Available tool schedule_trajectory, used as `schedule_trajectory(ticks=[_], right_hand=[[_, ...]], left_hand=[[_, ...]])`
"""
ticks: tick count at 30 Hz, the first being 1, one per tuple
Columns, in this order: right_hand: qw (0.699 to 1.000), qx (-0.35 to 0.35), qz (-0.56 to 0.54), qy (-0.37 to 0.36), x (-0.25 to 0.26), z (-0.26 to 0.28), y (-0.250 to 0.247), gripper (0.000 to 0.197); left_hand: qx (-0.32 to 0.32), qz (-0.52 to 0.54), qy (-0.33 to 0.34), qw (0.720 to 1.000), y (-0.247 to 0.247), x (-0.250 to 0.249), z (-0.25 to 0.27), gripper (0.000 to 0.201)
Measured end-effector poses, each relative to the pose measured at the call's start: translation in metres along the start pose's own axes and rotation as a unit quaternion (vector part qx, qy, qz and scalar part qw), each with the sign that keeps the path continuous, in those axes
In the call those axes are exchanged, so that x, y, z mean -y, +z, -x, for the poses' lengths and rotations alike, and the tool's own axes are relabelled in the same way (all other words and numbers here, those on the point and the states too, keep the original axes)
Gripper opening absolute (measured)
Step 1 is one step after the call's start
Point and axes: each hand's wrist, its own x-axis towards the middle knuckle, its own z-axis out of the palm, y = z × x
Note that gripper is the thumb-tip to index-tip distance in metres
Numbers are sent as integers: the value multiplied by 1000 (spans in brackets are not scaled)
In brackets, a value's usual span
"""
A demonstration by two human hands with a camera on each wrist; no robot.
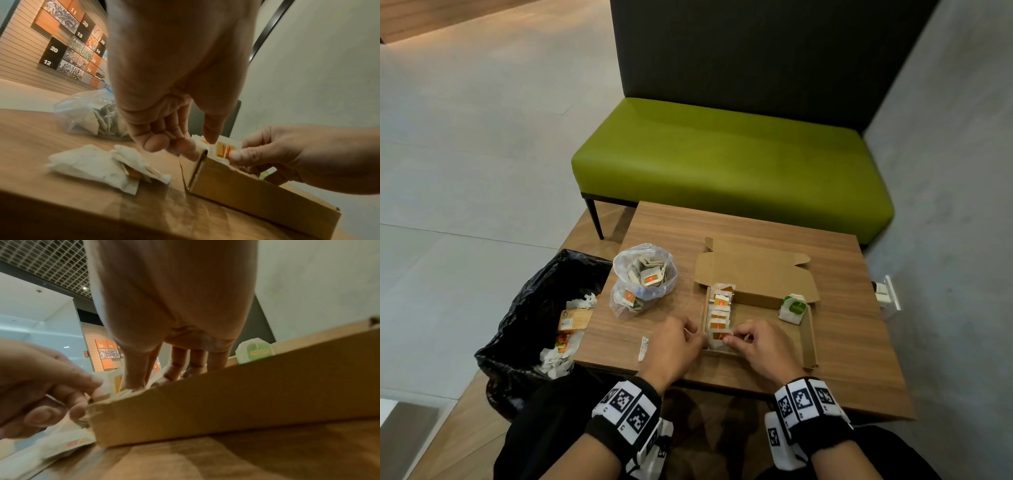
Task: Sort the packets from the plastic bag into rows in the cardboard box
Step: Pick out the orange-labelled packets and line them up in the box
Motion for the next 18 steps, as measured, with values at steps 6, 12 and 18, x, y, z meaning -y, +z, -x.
schedule_trajectory(ticks=[6, 12, 18], right_hand=[[999, 9, 30, 39, 8, -3, 12, 22], [996, -37, -2, 86, 1, -2, 7, 20], [996, -42, 31, 77, 7, 1, 11, 15]], left_hand=[[15, -20, 3, 1000, 2, -1, 3, 9], [19, -25, 1, 1000, 1, -1, 3, 6], [17, -27, 3, 999, 2, 0, 4, 8]])
